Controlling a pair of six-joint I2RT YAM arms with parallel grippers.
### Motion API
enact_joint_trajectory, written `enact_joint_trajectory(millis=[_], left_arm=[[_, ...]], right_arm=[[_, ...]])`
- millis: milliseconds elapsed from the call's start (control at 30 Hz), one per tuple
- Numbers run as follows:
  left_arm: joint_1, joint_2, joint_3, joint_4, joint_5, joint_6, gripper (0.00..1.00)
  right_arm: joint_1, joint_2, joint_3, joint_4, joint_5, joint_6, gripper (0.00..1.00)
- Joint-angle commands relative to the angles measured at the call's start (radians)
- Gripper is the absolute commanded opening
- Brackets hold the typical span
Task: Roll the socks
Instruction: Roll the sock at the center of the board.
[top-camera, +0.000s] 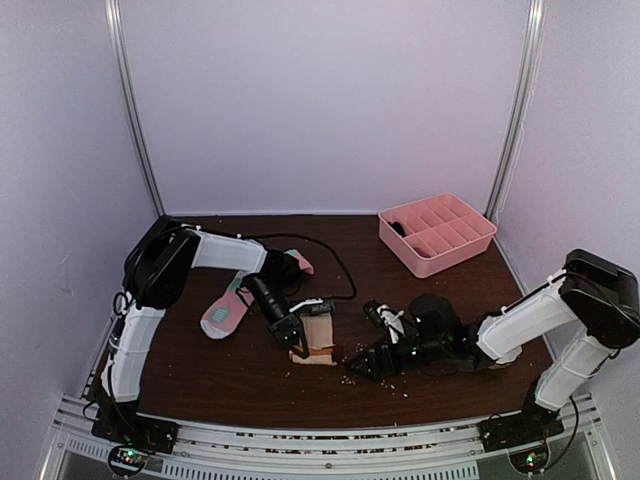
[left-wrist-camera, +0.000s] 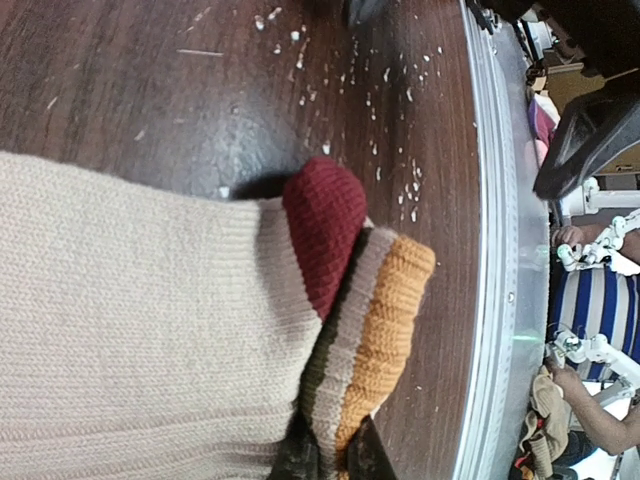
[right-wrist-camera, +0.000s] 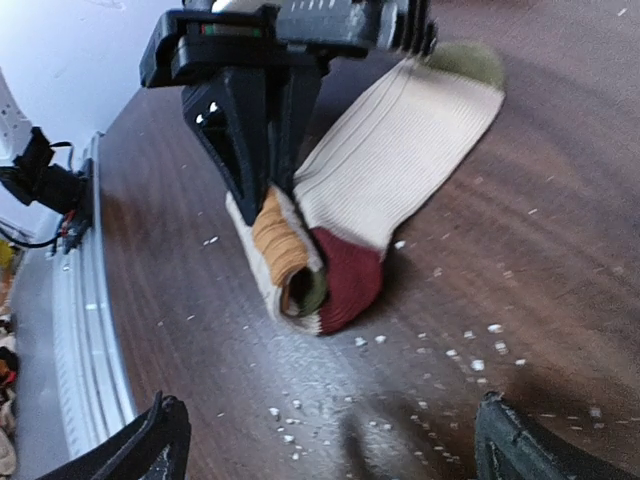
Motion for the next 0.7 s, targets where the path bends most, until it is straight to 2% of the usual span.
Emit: enact_joint_trajectory(millis=[0, 67, 133, 167, 233, 300, 333, 400, 433, 467, 600, 667], left_arm=[[0.010, 0.081, -0.015, -0.016, -0.170, -0.016, 0.00], [0.010, 0.084, -0.012, -0.023, -0.179, -0.021, 0.00], [0.010, 0.092, -0.005, -0.037, -0.184, -0.024, 0.00], [0.011, 0.094, -0.002, -0.047, -0.182, -0.022, 0.00], [0.013, 0.101, 0.003, -0.059, -0.171, -0.020, 0.00], [0.017, 0.105, 0.006, -0.064, -0.157, -0.022, 0.00], [0.019, 0.111, 0.014, -0.073, -0.149, -0.022, 0.00], [0.027, 0.130, 0.031, -0.103, -0.127, -0.016, 0.00], [0.034, 0.144, 0.043, -0.122, -0.107, -0.013, 0.00], [0.042, 0.160, 0.059, -0.142, -0.089, -0.012, 0.00], [0.059, 0.210, 0.101, -0.191, -0.079, -0.014, 0.00], [0.060, 0.220, 0.103, -0.190, -0.084, -0.019, 0.00]], right_arm=[[0.017, -0.138, 0.035, -0.248, 0.370, -0.183, 1.00], [0.013, -0.178, 0.042, -0.257, 0.447, -0.209, 0.99], [-0.001, -0.189, 0.052, -0.253, 0.626, -0.104, 0.99], [-0.021, -0.180, 0.063, -0.251, 0.638, -0.080, 1.00], [-0.071, -0.147, 0.102, -0.247, 0.529, -0.094, 1.00], [-0.076, -0.129, 0.141, -0.255, 0.453, -0.216, 0.99], [-0.047, -0.138, 0.150, -0.256, 0.466, -0.297, 1.00], [0.092, -0.153, 0.134, -0.231, 0.620, -0.550, 1.00], [0.154, -0.148, 0.106, -0.168, 0.681, -0.659, 1.00], [0.189, -0.135, 0.102, -0.154, 0.704, -0.736, 1.00], [0.216, -0.058, 0.204, -0.315, 0.562, -0.871, 1.00], [0.236, -0.005, 0.252, -0.367, 0.541, -0.939, 0.94]])
